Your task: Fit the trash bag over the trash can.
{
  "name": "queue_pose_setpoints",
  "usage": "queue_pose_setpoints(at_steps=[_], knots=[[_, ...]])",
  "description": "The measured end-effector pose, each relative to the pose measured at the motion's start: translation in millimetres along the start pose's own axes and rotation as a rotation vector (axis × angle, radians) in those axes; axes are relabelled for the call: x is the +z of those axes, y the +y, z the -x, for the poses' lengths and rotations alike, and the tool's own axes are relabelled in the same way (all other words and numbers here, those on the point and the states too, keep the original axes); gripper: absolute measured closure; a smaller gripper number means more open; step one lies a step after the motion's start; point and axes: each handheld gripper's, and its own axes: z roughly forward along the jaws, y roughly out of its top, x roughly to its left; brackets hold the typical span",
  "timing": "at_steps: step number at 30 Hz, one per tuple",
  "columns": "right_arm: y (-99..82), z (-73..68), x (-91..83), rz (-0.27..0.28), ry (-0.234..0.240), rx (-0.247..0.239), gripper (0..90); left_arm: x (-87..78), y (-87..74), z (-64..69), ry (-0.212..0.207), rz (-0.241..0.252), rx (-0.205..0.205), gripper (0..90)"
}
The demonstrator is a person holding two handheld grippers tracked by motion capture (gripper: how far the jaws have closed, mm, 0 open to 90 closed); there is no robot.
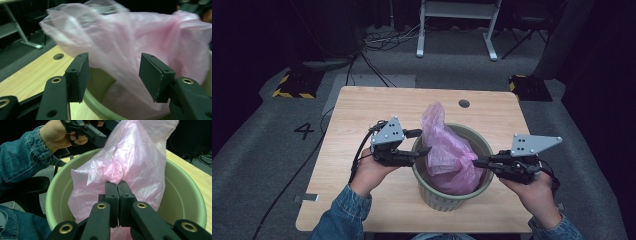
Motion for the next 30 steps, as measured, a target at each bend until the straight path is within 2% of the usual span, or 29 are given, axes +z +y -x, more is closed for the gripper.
queue_pose_setpoints(at_steps=[2,4,6,9,10,12,16,20,22,27,30], knots=[[-1.6,-1.0,-1.3,0.005,0.004,-0.006,88.1,0.4,0.8,-2.2,-0.024,0.001,-0.013,45.2],[-3.1,-1.8,-0.3,0.0,0.014,-0.007,87.0,2.1,2.3,-0.9,-0.062,0.007,-0.004,57.0],[-3.7,-2.5,3.8,-0.024,0.027,-0.012,83.8,3.8,4.4,1.9,-0.073,0.018,0.018,71.7],[-3.2,-5.8,10.5,-0.067,0.03,-0.021,71.9,4.5,7.9,4.7,-0.067,0.036,0.051,85.9],[-2.3,-6.9,11.7,-0.077,0.03,-0.021,66.2,4.2,8.5,5.3,-0.066,0.042,0.058,87.8],[0.0,-7.3,10.8,-0.08,0.035,-0.014,54.0,3.0,10.6,6.4,-0.062,0.047,0.077,89.0],[12.7,-6.6,-4.6,-0.059,0.032,-0.022,44.2,-1.3,16.3,7.5,-0.051,0.053,0.123,89.4],[31.0,-6.9,-19.6,-0.028,0.005,-0.043,43.2,-2.1,23.0,10.9,-0.059,0.045,0.17,89.5],[39.3,-6.2,-21.1,-0.025,-0.007,-0.051,43.3,-0.7,26.5,13.9,-0.055,0.037,0.196,89.5],[57.3,-5.0,-15.2,-0.027,-0.02,-0.077,44.1,2.8,32.2,20.3,-0.074,0.023,0.247,89.5],[61.5,-1.4,-2.1,-0.061,-0.032,-0.082,47.5,5.8,33.8,23.7,-0.084,0.023,0.262,89.5]])
